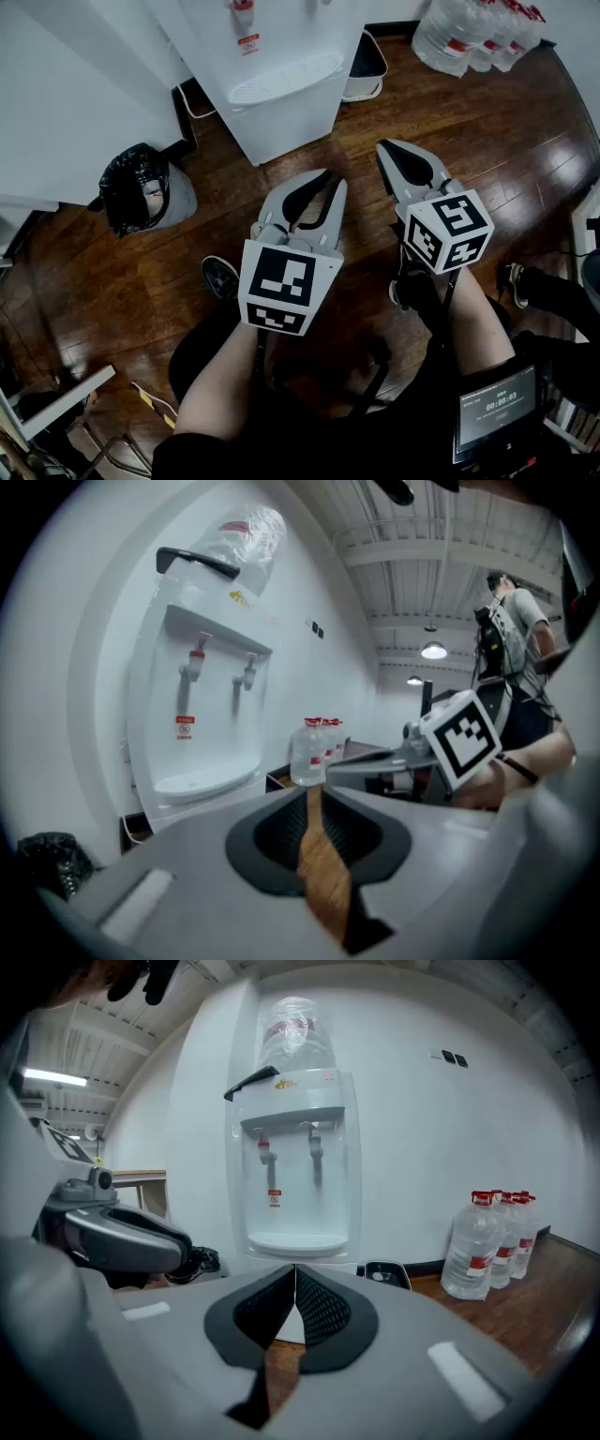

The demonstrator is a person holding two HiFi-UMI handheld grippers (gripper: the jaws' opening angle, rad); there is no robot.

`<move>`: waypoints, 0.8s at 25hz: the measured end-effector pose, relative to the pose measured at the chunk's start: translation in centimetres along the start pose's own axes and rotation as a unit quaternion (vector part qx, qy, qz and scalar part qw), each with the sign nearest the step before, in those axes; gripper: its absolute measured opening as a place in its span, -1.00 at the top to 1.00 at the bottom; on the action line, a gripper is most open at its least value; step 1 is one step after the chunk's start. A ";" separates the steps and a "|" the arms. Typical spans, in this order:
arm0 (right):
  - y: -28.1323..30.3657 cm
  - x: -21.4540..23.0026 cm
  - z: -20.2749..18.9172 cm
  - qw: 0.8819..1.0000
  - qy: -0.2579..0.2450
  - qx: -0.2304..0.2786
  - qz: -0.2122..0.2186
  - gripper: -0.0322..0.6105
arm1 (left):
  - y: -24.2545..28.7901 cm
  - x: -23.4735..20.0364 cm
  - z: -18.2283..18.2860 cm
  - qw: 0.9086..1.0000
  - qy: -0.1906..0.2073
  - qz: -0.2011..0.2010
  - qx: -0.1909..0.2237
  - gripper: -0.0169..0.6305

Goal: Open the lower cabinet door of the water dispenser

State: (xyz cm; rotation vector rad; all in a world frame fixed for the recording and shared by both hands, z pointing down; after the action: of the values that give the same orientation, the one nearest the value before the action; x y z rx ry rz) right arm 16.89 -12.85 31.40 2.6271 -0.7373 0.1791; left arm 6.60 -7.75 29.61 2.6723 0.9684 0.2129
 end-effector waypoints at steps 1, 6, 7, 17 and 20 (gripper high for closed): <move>0.4 0.4 0.0 1.000 -0.002 -0.005 -0.001 0.88 | 0.4 -0.1 -0.2 1.000 0.005 -0.006 -0.007 0.74; 2.8 2.4 -1.2 0.999 0.000 -0.039 0.000 0.85 | 2.3 -0.9 -1.4 0.998 0.033 -0.020 -0.045 0.74; 3.5 2.9 -1.5 0.999 0.000 -0.045 0.000 0.85 | 2.8 -1.1 -1.6 0.998 0.036 -0.022 -0.052 0.74; 11.0 6.9 -3.1 0.996 0.002 -0.090 0.005 0.37 | 7.3 -3.7 -3.1 0.993 0.052 -0.035 -0.103 0.73; 13.1 7.9 -3.8 0.994 -0.025 -0.109 0.010 0.23 | 8.2 -4.6 -4.6 0.989 0.057 -0.042 -0.130 0.64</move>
State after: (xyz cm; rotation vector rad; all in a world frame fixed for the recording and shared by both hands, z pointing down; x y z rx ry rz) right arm 16.71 -25.21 41.23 2.4243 -0.7546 0.0349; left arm 6.94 -15.68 36.39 2.3980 1.0082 0.4463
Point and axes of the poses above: the fingertips, and each gripper's own axes: y forward along the fingers, x to its right, z out of its top, the point moved 3 cm from there along -y, backward along the fingers, and after that the axes turned 10 degrees about y, right-handed, at the moved point
